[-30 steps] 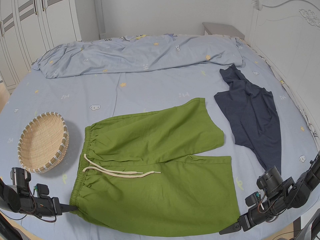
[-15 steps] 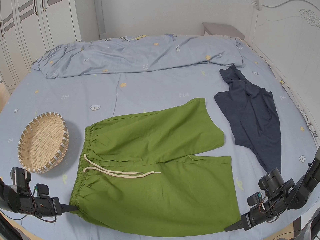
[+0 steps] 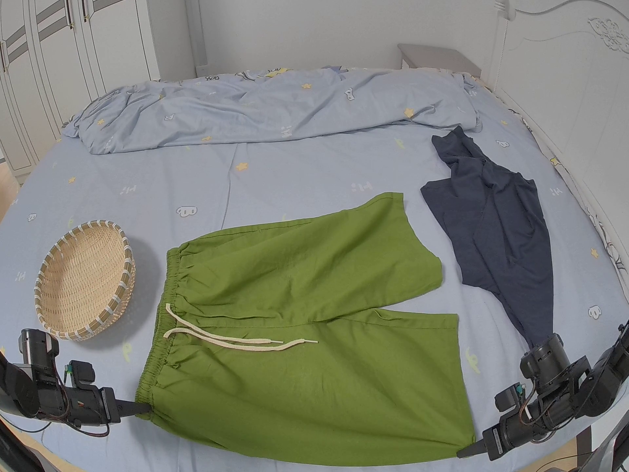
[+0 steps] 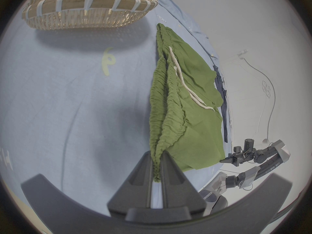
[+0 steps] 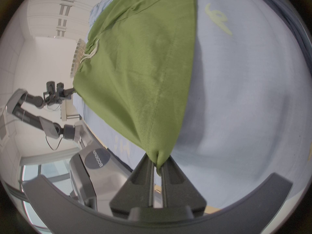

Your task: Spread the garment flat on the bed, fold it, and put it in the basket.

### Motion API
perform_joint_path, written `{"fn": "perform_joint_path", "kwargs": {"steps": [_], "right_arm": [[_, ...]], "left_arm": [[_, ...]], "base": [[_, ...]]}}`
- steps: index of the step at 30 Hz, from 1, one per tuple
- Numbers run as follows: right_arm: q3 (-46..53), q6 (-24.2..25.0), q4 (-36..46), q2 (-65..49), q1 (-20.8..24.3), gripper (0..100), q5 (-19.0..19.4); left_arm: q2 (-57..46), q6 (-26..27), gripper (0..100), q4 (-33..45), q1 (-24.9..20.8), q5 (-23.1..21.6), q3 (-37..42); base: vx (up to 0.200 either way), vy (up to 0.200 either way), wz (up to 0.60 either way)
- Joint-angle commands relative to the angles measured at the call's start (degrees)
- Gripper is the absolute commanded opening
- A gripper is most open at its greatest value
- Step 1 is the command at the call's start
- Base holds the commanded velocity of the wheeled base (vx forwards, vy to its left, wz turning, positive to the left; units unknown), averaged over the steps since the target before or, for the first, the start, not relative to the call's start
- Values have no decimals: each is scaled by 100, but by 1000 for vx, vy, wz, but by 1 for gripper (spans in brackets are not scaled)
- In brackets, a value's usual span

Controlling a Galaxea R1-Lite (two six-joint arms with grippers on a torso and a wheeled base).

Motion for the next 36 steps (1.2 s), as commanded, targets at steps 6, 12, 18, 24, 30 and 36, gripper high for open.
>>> {"fn": "perform_joint_path", "kwargs": {"steps": [6,12,18,24,30,36], "right_arm": [[249,-559,654,-527,436,0,-3],[152,-488,645,-545,356,0,-21],[-252,-400,716,-905,295,0,-276],[-1755,-172,1805,-1529,286,0,-944],[-3609,-163,3027,-1670,207,0,-1111],[-5183,-163,3361,-1063,-13,0,-1594]], "left_arm": [[291,762,0,83,327,13,113],[150,762,0,83,344,5,113],[-553,675,0,74,344,-119,86],[-1159,367,0,144,292,-145,-160],[-1397,-1400,0,144,-60,-101,-977],[-1142,-2094,0,144,-526,128,-1751]], "base": [[0,0,0],[0,0,0],[0,0,0],[0,0,0],[0,0,0],[0,0,0]]}}
